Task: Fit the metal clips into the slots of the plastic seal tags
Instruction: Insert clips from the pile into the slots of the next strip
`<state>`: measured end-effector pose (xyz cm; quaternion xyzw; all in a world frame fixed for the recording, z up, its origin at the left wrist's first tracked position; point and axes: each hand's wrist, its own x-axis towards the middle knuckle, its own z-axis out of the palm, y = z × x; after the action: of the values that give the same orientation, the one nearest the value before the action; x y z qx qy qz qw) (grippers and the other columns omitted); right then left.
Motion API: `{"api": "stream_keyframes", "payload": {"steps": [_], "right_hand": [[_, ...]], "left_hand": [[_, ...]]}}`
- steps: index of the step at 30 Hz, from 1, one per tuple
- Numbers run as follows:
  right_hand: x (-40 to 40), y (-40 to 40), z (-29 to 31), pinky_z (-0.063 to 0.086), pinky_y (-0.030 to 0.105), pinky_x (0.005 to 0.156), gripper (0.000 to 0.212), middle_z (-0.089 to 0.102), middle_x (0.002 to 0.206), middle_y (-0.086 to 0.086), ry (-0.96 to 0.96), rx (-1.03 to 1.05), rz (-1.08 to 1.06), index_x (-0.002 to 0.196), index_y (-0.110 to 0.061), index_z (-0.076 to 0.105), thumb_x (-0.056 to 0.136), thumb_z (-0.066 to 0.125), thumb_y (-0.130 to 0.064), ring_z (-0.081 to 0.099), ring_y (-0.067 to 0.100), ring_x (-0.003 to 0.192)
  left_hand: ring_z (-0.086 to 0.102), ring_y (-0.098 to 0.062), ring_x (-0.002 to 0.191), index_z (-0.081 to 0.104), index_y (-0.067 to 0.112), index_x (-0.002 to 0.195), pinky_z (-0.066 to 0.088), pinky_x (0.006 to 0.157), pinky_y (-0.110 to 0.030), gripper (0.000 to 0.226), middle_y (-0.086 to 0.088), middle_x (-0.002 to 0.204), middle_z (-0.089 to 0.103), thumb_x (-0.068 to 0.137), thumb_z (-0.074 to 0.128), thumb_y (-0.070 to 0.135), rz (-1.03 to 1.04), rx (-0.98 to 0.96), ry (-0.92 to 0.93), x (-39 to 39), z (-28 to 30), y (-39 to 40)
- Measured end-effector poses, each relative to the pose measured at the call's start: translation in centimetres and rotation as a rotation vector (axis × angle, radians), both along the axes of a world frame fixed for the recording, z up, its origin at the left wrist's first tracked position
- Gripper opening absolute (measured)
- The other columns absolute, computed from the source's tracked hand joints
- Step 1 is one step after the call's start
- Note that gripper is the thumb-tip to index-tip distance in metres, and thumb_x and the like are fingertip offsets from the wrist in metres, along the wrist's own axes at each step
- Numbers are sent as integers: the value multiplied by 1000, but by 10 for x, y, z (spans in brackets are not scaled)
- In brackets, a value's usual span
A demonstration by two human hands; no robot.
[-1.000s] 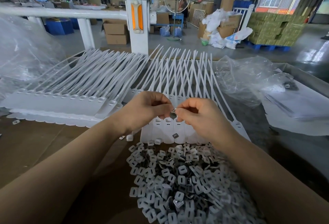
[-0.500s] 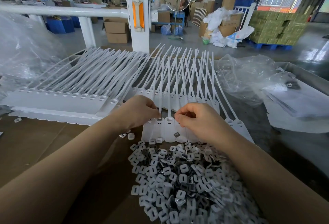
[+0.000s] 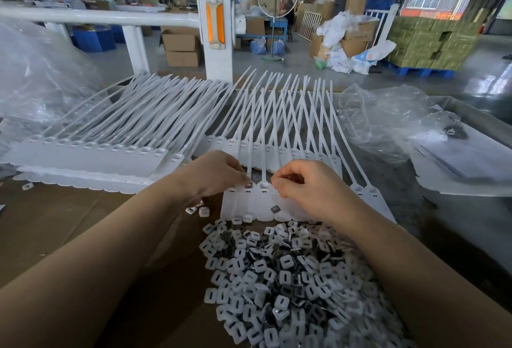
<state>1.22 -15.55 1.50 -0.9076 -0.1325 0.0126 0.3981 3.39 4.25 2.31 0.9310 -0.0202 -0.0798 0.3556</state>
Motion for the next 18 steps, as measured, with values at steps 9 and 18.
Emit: {"api": "stream_keyframes", "payload": {"steps": [9, 18], "right_hand": [[0, -1, -1, 46, 16, 70, 5, 67, 88, -15, -4, -7, 8, 96, -34, 67, 94, 62, -34, 62, -2, 84], [-2, -1, 0, 56, 32, 80, 9, 69, 91, -11, -18, -5, 30, 99, -33, 70, 93, 63, -36, 67, 11, 83]], "left_hand": [[54, -4, 80, 63, 21, 84, 32, 57, -20, 17, 5, 86, 62, 90, 66, 37, 13, 135, 12, 0, 1, -7], [53, -6, 80, 60, 23, 84, 33, 59, -21, 21, 6, 86, 61, 89, 67, 42, 25, 164, 26, 2, -2, -4]]}}
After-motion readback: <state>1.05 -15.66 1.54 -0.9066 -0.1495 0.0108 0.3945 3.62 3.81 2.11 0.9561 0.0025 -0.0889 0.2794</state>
